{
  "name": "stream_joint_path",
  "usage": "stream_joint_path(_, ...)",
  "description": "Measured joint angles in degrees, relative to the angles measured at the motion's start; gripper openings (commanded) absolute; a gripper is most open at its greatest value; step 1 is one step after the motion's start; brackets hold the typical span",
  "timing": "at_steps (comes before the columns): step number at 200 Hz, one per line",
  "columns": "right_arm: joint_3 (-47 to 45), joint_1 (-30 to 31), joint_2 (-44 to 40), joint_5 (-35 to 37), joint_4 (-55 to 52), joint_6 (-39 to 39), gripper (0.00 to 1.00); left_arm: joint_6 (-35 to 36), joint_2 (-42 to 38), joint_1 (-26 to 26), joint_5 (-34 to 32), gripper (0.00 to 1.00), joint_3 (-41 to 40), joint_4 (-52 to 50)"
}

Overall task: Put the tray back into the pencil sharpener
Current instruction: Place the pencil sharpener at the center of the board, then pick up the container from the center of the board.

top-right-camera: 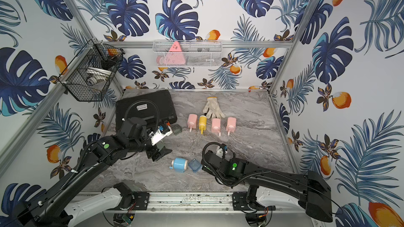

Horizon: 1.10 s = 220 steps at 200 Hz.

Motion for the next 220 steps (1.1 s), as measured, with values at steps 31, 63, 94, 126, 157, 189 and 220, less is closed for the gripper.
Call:
stream_joint_path(31,-3.93,-0.04,-0.46,-2.91,4.76,5.11,0.52,8.81,3.45,-1.95,2.29,0.99,-1.16,-1.73)
stream_joint_path(63,-4.98,-0.11,0.7,-4.87,8.7,9.14,0.46,15.87,10.14,-3.19,5.57,0.99,-0.92,-2.43)
stream_joint_path(94,-4.72,-0.31,3.48,-5.75,10.99,10.67,0.42,19.37,16.35,-4.48,6.38,0.99,-0.24,-2.38)
stream_joint_path(126,-4.35,-1.88,6.78,-7.39,13.73,10.64,0.41,21.35,20.26,-4.85,6.75,0.99,-0.31,-1.16)
stream_joint_path(157,-5.6,-5.64,9.9,-11.06,18.73,9.97,0.37,22.14,22.25,-4.94,6.56,0.99,-1.46,1.57)
stream_joint_path(189,-6.12,-8.9,12.92,-15.06,22.08,8.79,0.35,22.56,24.52,-4.96,6.25,0.99,-2.99,4.13)
stream_joint_path(220,-5.42,-9.33,14.75,-17.92,23.63,7.39,0.33,23.37,26.71,-4.96,5.22,0.98,-3.61,5.66)
